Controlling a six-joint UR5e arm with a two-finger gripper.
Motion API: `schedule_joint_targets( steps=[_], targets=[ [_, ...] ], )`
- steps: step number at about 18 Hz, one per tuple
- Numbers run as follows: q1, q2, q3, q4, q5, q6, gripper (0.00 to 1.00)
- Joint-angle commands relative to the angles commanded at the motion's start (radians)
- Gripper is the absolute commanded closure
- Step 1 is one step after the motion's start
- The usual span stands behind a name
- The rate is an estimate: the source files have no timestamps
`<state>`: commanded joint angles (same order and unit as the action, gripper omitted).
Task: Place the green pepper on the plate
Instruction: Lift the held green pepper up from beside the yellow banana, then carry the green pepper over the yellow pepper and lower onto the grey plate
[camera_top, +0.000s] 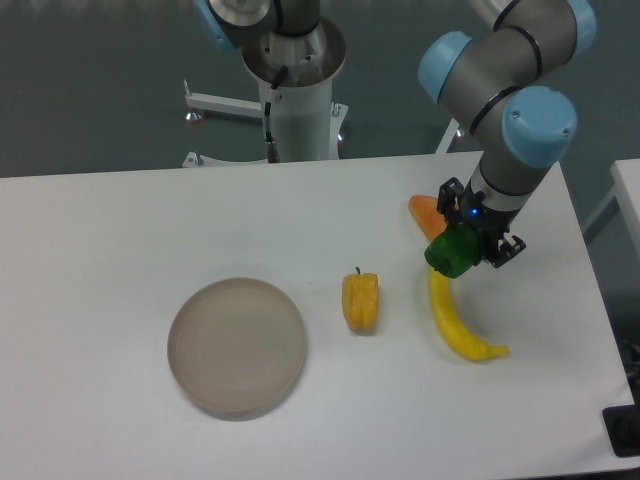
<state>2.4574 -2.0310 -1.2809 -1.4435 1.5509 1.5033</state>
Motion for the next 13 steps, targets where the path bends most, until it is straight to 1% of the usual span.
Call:
schedule_joint_targets(
  steps=[5,6,8,10,13],
  targets=[
    [0.0,-0.005,0.014,0.0,-0.002,-0.006,0.79],
    [-0.002,-0.008,0.023,-0.003,-0.012,-0.009,0.79],
    [-0.015,-0.006,0.018,-0.005,-0.034,-0.015,0.8],
    [-0.061,0.001,0.017,-0.006,-0.055,-0.066,0.8],
    [-0.123,0.009,0.011,-0.008,-0.057,-0.118,0.79]
  ],
)
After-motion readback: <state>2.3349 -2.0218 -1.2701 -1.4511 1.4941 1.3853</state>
